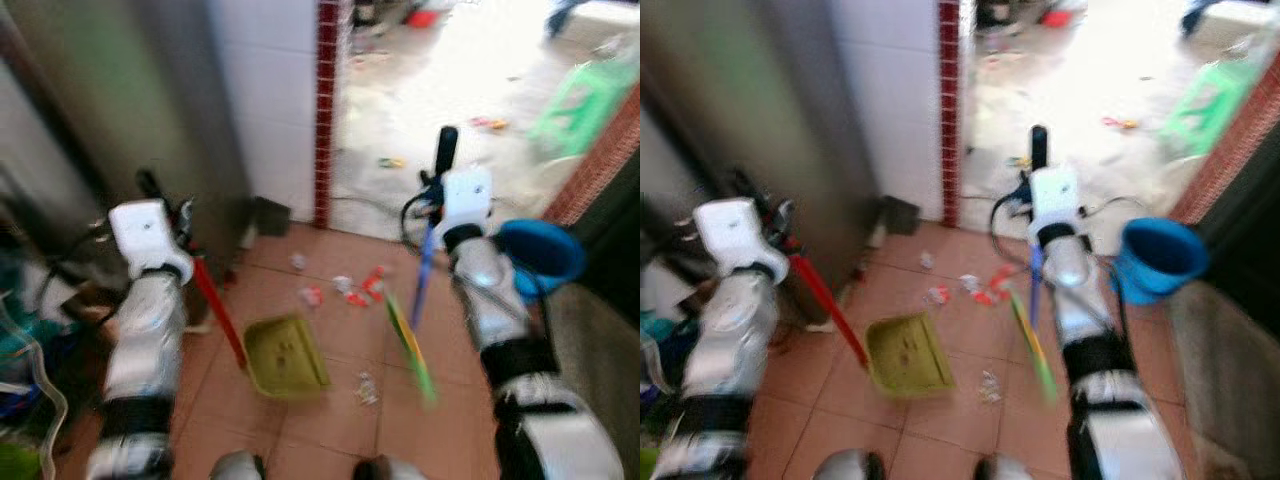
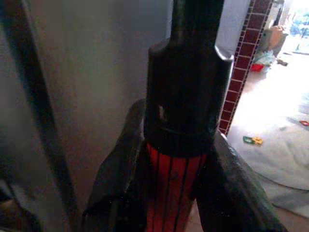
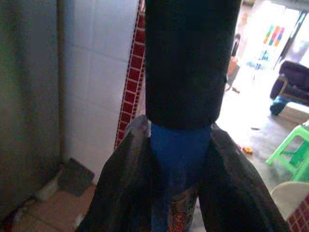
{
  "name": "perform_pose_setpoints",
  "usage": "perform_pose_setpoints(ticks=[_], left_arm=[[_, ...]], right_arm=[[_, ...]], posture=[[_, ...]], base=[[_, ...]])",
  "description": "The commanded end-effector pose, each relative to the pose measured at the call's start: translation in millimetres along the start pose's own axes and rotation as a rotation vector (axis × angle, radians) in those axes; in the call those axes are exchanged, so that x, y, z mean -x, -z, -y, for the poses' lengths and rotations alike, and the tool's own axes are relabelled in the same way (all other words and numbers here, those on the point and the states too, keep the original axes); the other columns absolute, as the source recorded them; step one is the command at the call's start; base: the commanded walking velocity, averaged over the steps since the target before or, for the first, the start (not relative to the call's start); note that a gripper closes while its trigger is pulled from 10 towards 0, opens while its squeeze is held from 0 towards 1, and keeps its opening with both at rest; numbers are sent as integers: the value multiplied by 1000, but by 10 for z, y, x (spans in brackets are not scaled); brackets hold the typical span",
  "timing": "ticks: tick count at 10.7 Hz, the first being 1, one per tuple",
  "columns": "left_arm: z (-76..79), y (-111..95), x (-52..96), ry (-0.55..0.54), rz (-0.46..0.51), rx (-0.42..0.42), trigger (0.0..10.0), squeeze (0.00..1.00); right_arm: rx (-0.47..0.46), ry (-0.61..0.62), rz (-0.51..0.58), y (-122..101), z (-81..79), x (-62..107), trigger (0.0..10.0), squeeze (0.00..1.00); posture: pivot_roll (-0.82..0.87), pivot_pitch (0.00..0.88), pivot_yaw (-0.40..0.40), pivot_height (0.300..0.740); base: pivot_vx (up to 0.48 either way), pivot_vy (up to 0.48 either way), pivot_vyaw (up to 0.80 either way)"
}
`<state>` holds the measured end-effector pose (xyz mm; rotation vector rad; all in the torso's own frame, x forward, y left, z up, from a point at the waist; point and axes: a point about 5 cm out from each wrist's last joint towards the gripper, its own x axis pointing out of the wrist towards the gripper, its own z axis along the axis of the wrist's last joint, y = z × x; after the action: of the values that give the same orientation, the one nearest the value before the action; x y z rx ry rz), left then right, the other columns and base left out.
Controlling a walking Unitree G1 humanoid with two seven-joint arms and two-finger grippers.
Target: Sweep floor
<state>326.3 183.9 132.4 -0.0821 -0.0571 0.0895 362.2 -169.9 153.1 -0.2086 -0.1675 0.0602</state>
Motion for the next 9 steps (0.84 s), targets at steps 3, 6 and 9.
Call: perform_pose_setpoints(ticks=[3,6,9], left_arm=[[39,-267,-171,64,104,-28,10000,0],[-30,-293,-137,58,126,3,10000,0],[12,-118,-189,57,65,-17,10000,0]], right_arm=[[-17,65,104,-185,50,-35,10000,0],[-82,104,69,-96,129,-10,10000,0],[-30,90,24,1,197,-49,10000,0]], posture=[[-85,0,59,740],[-78,0,65,740],[-67,0,65,740]], base=[[0,0,0],[0,0,0],[0,0,0]])
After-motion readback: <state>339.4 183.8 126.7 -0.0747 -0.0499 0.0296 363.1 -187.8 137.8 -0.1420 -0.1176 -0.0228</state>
